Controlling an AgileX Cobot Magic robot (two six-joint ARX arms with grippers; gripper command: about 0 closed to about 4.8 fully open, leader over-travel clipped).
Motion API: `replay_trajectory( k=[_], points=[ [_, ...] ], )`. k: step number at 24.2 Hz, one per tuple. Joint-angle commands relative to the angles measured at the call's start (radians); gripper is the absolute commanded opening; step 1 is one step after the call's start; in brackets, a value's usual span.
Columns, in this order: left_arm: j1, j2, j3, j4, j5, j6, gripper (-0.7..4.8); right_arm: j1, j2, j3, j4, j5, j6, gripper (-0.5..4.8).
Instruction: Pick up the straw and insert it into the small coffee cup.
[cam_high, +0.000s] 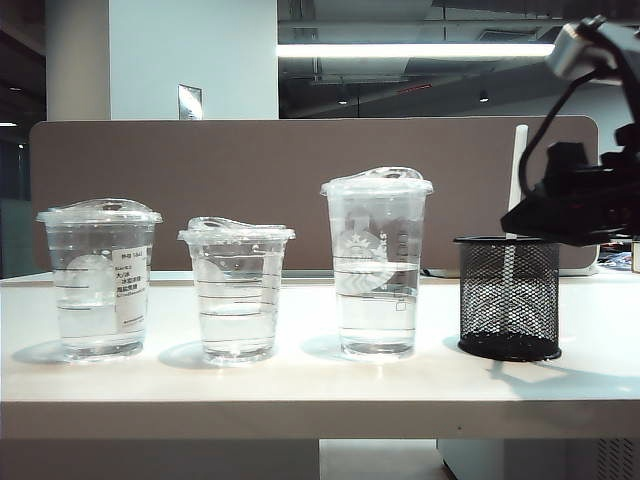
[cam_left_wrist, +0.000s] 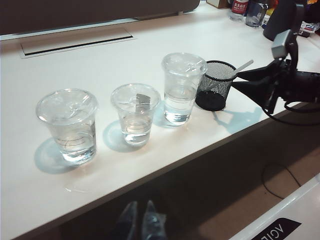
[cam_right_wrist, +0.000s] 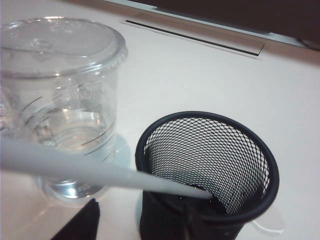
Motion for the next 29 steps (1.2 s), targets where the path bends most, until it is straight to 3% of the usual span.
replay_trajectory(
  k=[1,6,12,20,23,29],
  points=[
    [0.0,0.002,0.001,0.006,0.005,0.0,0.22,0.0,0.041,0.034,0.037,0.002,-0.003,2.25],
    [0.0,0.002,0.001,0.003,0.005,0.0,0.22,0.0,0.119,0.08,0.063,0.002,-0.003,1.89],
    [0.0,0.002,0.001,-0.005,0.005,0.0,0.22,0.0,0.138,0.085,0.088,0.008,-0.003,1.01],
    [0.0,0.002,0.001,-0.008,0.005,0.0,0.22,-0.001,0.138,0.098,0.104,0.044,-0.003,0.91],
    [0.0,0.002,0.001,-0.008,0.005,0.0,0.22,-0.001,0.138,0.108,0.098,0.046,-0.003,0.38],
    [0.0,0.002,0.001,-0.008,0.005,0.0,0.22,-0.001,0.138,0.124,0.093,0.047,-0.003,0.29]
  ],
)
